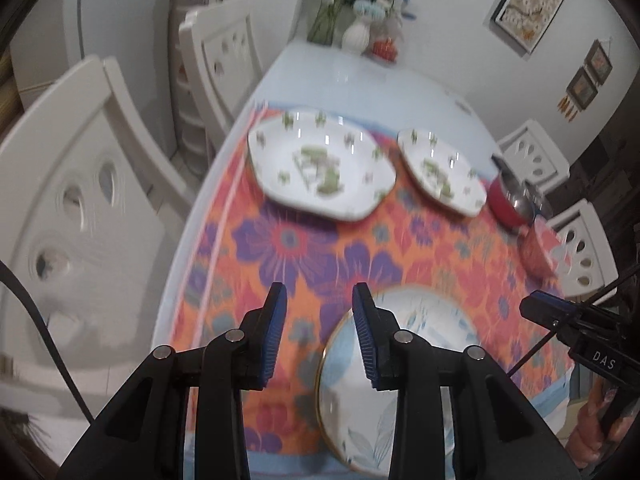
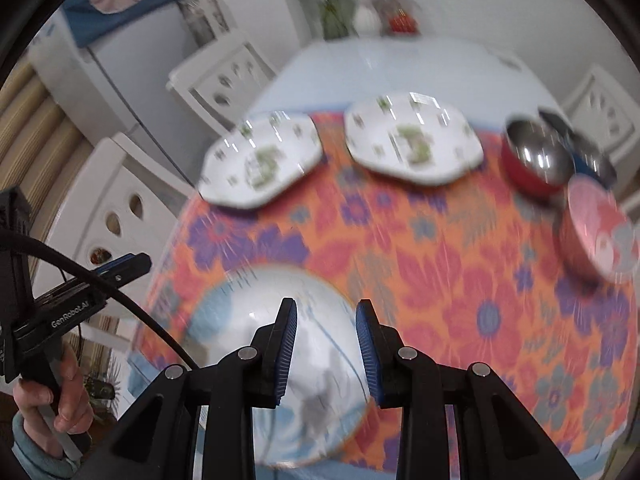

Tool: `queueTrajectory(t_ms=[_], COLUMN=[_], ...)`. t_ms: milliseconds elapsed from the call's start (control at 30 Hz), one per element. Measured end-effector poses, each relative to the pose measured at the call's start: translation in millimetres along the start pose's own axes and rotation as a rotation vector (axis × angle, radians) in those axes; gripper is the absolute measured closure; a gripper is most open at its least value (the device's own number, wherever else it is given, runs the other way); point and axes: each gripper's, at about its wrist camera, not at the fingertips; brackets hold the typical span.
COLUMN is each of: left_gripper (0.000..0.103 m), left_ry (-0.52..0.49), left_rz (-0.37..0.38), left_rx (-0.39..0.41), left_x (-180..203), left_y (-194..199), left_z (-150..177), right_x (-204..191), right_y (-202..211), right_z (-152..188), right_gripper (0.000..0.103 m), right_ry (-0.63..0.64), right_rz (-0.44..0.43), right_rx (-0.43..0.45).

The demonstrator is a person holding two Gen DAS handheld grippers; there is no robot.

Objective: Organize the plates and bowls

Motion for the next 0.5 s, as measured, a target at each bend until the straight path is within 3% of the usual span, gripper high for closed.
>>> queueTrajectory(t_ms=[100,133,167,200,400,500], left_gripper=[0.044,0.029,0.027,0.027,0.027,0.039], left_ry=[0.015,0.021,0.029,0.033,0.071,0.087], left_rz=[-0.023,-0.031,-0.037,-0.043,-0.054,-0.039], left_rx=[0.043,0.06,0.076,0.083,0.042,0.011], left_x=[-1,-3,-4,-4,-17,-23], left_y=[-2,-6,-10,-16,-68,-97], left_z=[-23,-32,-39,-47,-84,-100], right_x=[-11,-13,-13,-13,2,14], right_y=[-5,-12,-19,-27,-86,-121], right_z=[-24,-33,-40,-47,-88,-104], right_gripper=[0.071,0.063,0.056,0.045,0.045,0.048], right_ry=[0.035,0.041,0.043,0.04,-0.057,-0.11], right_rz=[0.002,0.007,-0.001,-0.022,-0.091,-0.086], right_rx=[0.032,0.026,0.017,0.008,-0.03,-0.073])
Point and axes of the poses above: each gripper's, at about its wrist camera, not at the fingertips, and y roughly against the way its jaws point, x to its right, z to its underside, and after that the axes turned 7 degrees about -z, right-handed
